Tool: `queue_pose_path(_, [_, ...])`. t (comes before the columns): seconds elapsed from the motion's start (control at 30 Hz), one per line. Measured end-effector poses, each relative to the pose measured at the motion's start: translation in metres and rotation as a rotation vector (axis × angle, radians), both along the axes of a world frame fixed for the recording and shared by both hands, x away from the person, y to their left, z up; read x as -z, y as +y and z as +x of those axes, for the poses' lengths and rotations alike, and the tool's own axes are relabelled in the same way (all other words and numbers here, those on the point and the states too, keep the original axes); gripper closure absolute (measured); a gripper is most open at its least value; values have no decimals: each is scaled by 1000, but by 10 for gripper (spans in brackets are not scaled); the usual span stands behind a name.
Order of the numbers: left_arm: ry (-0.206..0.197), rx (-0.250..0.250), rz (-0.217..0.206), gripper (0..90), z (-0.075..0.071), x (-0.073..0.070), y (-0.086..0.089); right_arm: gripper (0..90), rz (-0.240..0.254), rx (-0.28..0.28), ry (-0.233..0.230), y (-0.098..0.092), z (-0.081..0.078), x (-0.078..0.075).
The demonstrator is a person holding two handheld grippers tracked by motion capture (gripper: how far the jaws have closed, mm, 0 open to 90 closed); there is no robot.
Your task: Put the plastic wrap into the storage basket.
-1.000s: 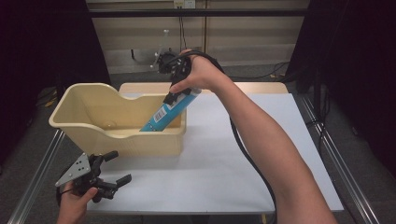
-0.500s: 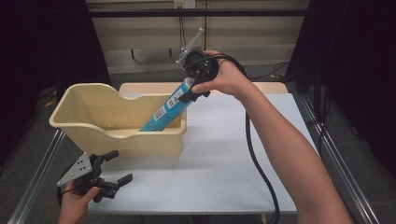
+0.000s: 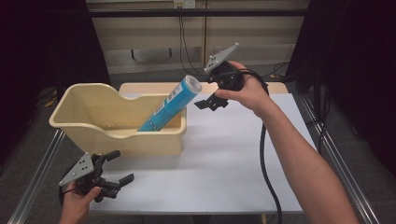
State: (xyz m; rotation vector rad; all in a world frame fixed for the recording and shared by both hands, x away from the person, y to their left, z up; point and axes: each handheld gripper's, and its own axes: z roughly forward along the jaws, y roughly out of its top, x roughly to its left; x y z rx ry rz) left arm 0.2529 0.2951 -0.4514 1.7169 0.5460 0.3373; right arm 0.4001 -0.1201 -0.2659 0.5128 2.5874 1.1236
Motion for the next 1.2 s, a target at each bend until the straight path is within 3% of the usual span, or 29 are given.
queue_pose_path(0.13, [8, -3, -10, 0, 0, 0, -1, 24, 28, 20, 5, -11, -5, 11])
queue_pose_path(0.23, [11, -5, -15, 0, 0, 1, -1, 24, 24, 27, -20, -17, -12, 20])
queue_pose_path(0.5, [10, -4, -11, 0, -1, 0, -2, 21, 79, 64, 2, -34, -26, 44])
queue_pose_path(0.83, [7, -6, -13, 0, -1, 0, -3, 12, 194, 128, -5, -61, -44, 66])
queue_pose_path(1.2, [3, -11, -14, 0, -1, 0, -4, 9, 312, 205, 8, -98, -72, 110])
